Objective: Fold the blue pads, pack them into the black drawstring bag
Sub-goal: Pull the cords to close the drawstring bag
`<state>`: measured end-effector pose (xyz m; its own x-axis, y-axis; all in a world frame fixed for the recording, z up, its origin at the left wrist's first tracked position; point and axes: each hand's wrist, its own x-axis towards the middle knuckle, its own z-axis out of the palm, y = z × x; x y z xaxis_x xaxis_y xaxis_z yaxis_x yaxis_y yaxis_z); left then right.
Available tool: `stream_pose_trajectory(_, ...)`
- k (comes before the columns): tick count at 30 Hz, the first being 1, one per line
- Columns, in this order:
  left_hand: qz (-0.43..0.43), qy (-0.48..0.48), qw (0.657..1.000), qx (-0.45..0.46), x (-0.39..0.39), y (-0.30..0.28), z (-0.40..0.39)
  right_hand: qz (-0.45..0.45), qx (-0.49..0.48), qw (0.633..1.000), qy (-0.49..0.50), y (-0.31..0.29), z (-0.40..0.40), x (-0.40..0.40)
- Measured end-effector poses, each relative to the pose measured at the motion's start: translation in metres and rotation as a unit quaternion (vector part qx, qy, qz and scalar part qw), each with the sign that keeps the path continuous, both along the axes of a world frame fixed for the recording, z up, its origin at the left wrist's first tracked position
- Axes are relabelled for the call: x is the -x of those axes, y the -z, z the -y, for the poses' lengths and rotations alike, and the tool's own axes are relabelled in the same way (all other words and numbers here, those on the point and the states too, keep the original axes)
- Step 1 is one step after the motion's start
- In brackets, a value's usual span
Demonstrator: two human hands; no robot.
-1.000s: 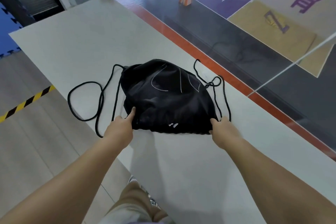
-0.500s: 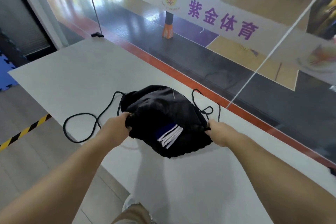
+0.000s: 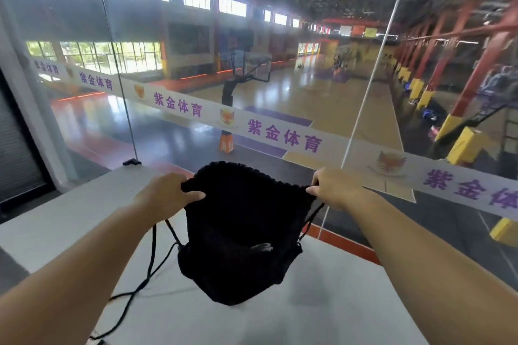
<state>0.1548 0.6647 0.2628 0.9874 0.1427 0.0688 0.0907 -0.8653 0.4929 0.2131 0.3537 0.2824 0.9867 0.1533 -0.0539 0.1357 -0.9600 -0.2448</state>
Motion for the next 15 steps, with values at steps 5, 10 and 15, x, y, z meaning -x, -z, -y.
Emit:
stream_pose_trajectory(5, 0.032, 0.023, 0.998, 0.042, 0.005, -0.052, 0.0, 0.097, -0.07, 0.992, 0.045, -0.064, -0.005, 0.031)
stream_pose_trajectory(10, 0.066, 0.086, 0.981, 0.159, 0.028, -0.087, 0.01, 0.187, -0.116, 0.969, 0.111, -0.1, 0.008, 0.064)
stream_pose_trajectory(15, 0.012, 0.242, 0.968, 0.07, 0.05, -0.073, 0.041, 0.108, -0.011, 0.989, 0.099, -0.094, 0.014, 0.102)
